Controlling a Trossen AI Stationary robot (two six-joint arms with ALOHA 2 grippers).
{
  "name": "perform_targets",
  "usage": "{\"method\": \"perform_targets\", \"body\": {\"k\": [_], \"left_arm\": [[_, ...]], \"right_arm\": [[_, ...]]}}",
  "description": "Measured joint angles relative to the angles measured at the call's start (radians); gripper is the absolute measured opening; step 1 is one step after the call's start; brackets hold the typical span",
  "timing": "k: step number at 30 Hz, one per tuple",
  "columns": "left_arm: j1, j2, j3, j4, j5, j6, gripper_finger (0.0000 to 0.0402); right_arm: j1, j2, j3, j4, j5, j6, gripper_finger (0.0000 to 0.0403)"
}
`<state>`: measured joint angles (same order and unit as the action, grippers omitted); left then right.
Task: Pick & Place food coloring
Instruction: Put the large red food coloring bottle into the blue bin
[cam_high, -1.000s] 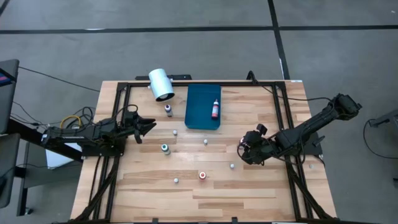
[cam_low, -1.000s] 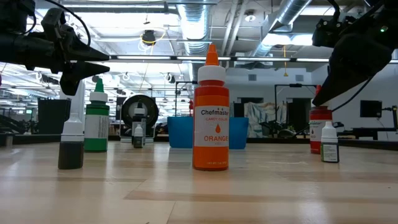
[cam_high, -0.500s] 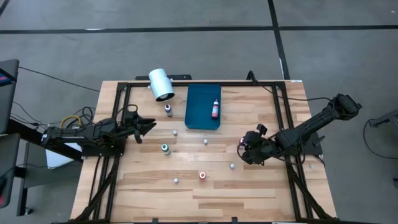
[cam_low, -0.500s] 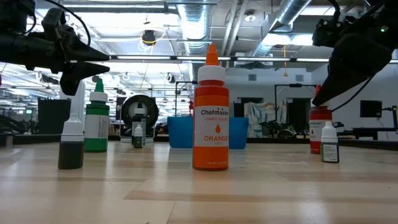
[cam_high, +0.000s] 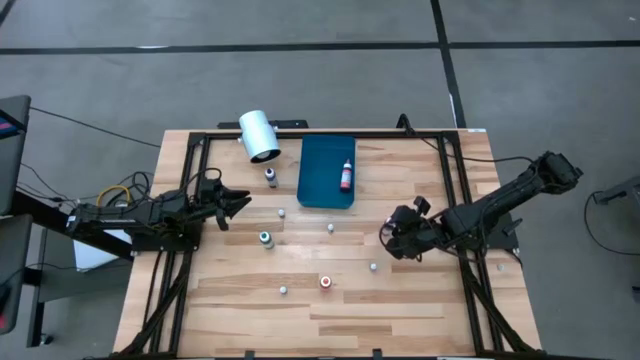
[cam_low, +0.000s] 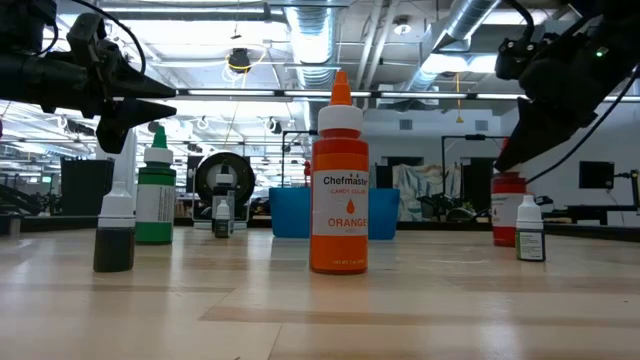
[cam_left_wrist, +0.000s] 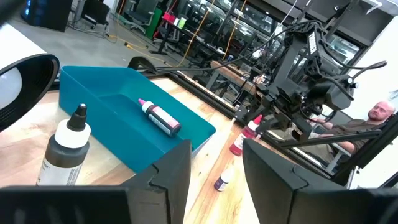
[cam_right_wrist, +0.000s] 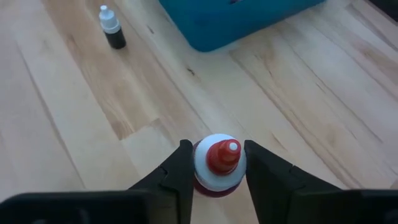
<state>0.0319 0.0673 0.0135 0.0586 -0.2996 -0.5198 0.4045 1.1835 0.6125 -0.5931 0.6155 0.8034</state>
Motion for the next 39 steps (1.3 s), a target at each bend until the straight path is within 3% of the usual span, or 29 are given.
{"method": "perform_targets", "body": {"k": [13, 23, 33, 39], "left_arm": [[0.000, 0.000, 0.000, 0.000, 0.000, 0.000, 0.0136], [0.000, 0.000, 0.000, 0.000, 0.001, 0.000, 0.0136], [0.000, 0.000, 0.000, 0.000, 0.003, 0.000, 0.0136], [0.000, 0.000, 0.000, 0.000, 0.003, 0.000, 0.0136]], "right_arm": [[-0.037, 0.000, 0.011, 0.003, -0.007, -0.001, 0.0107], [-0.087, -0.014, 0.048, 0.061, -0.016, -0.142, 0.0107], [-0.185, -0.195, 0.048, 0.078, -0.019, -0.278, 0.0107], [-0.233, -0.330, 0.049, 0.085, -0.077, -0.336, 0.0107]]}}
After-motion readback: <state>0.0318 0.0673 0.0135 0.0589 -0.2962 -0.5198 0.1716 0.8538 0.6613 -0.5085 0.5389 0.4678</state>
